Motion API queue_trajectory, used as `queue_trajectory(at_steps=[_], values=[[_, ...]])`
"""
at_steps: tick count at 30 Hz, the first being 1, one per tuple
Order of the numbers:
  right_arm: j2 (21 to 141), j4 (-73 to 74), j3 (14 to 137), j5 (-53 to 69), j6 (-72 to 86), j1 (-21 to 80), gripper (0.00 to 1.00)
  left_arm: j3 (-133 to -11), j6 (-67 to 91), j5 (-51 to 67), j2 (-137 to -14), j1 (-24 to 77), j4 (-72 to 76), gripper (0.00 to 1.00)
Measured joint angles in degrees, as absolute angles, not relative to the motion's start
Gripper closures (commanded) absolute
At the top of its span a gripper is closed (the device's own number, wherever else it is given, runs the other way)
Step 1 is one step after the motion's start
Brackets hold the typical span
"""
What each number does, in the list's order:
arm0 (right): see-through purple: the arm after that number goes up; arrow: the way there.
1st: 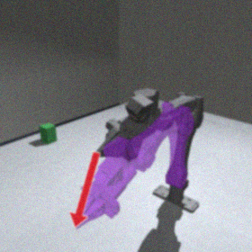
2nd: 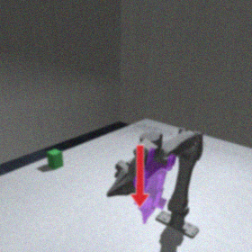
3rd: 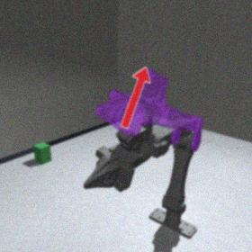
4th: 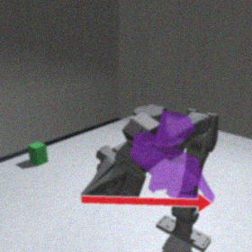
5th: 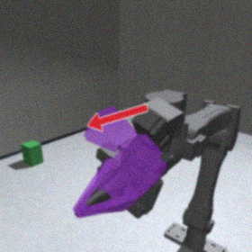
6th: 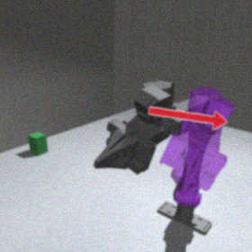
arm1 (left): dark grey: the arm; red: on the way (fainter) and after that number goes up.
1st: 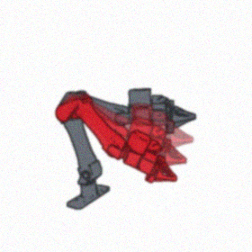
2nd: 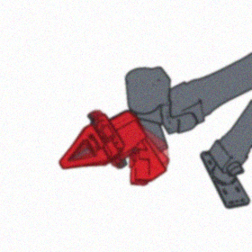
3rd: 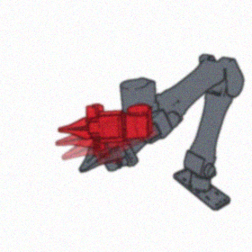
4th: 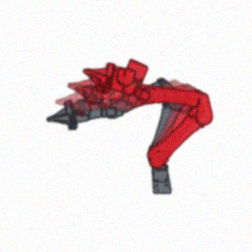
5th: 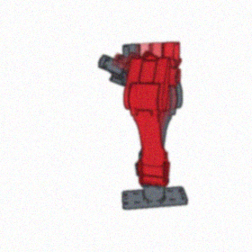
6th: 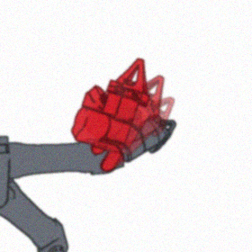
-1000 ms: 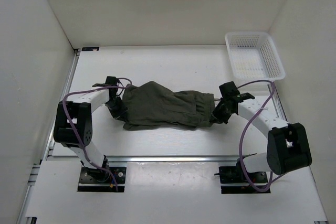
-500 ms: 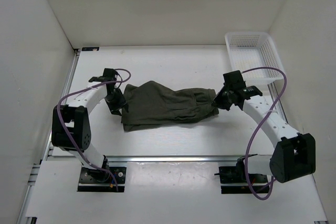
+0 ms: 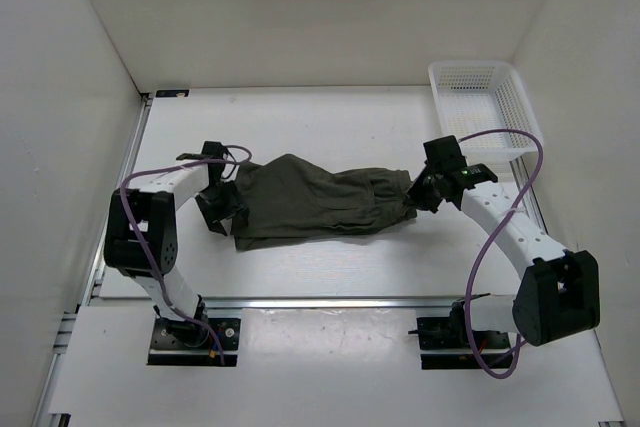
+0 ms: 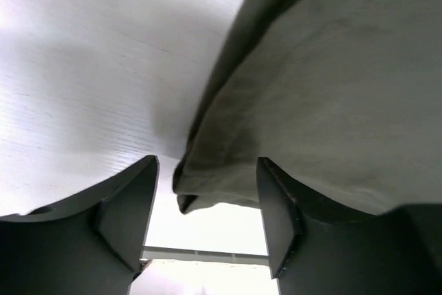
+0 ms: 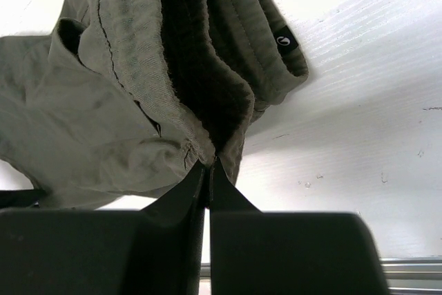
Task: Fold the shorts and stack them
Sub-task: Fold the shorts
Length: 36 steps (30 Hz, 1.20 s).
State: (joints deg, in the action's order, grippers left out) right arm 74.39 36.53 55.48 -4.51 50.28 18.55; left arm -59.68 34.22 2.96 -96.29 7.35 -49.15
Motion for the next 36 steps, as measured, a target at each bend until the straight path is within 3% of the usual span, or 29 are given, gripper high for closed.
queue_trajectory(at_steps=[4,5,7,12,13,26,31,36], values=[[74.4,36.5,55.5,-4.5,50.1,18.5,1.0,-58.8,35.0,3.0,-97.6,7.4,-48.7,0.6],[74.4,36.6,55.5,-4.5,50.1,18.5,1.0,-58.8,35.0,3.0,-97.9,7.4,-48.5,0.78],[74.4,36.5,55.5,-4.5,50.1,18.5,1.0,-58.7,35.2,3.0,-98.1,7.4,-48.1,0.87],[74.5,36.5,55.5,-4.5,49.9,18.5,1.0,-58.8,35.1,3.0,-97.4,7.4,-47.9,0.8],[74.5,36.5,55.5,-4.5,49.7,18.5,1.0,-58.8,35.2,3.0,-97.1,7.4,-48.0,0.9],[75.5,36.5,55.5,-4.6,48.9,18.5,1.0,-61.0,35.1,3.0,-94.1,7.4,-51.4,0.9],[77.7,37.8,59.0,-5.8,47.1,18.4,1.0,-69.2,34.9,3.0,-93.3,7.4,-55.1,0.9],[86.1,39.2,74.4,-6.7,43.2,16.6,1.0,-85.0,34.5,3.0,-95.2,7.3,-57.9,0.9]])
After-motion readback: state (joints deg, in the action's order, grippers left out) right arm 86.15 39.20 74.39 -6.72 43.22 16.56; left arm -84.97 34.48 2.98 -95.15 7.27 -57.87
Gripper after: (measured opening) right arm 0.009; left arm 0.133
